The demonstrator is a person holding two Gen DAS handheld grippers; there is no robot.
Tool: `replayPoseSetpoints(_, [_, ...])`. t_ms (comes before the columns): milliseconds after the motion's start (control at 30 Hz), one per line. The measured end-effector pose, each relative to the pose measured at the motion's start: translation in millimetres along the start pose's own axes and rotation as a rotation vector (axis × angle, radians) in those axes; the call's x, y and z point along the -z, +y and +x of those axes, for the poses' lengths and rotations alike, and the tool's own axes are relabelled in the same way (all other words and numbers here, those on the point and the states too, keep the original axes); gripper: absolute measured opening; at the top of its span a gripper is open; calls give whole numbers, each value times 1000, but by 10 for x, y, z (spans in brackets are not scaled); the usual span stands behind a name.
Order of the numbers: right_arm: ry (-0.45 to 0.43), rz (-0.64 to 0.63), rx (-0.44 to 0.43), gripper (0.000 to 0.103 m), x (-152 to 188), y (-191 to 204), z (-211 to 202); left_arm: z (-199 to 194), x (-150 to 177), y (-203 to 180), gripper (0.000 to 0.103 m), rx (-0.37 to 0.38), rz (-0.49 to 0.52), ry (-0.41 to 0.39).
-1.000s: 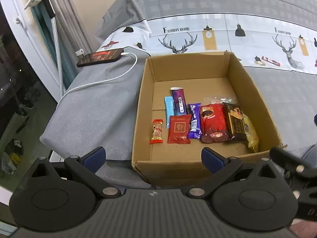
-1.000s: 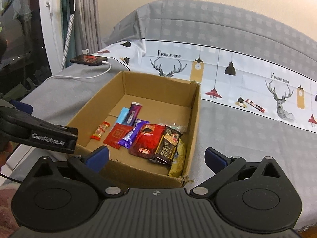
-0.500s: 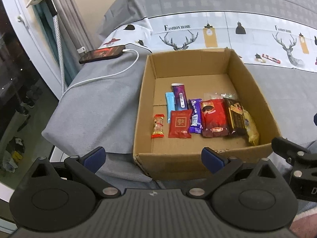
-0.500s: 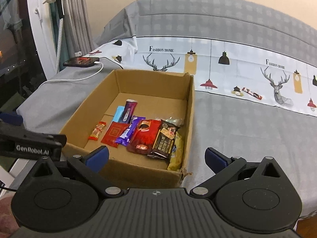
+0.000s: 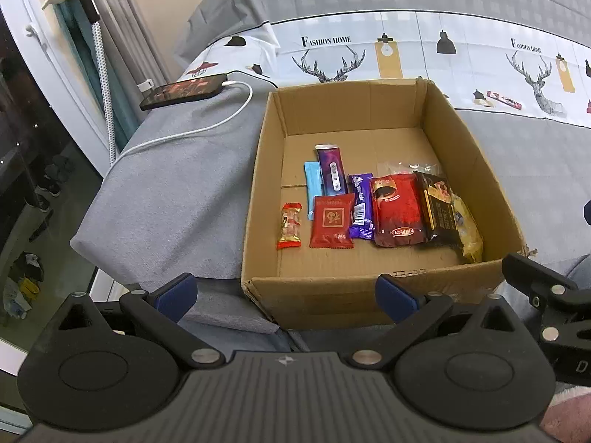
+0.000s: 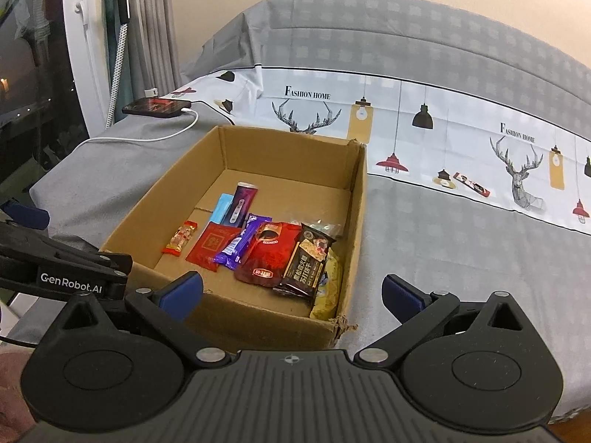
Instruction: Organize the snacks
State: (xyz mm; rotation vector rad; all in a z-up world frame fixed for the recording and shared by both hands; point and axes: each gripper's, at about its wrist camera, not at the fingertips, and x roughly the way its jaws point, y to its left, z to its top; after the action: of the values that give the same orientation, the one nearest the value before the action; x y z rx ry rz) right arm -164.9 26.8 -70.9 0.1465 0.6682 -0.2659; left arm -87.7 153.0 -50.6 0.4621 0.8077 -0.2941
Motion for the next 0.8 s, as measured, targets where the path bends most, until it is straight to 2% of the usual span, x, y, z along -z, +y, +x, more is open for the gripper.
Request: replayPoseSetpoints(800, [-9, -7, 1, 103, 3, 18, -9, 23, -2, -11, 103, 19, -18, 30])
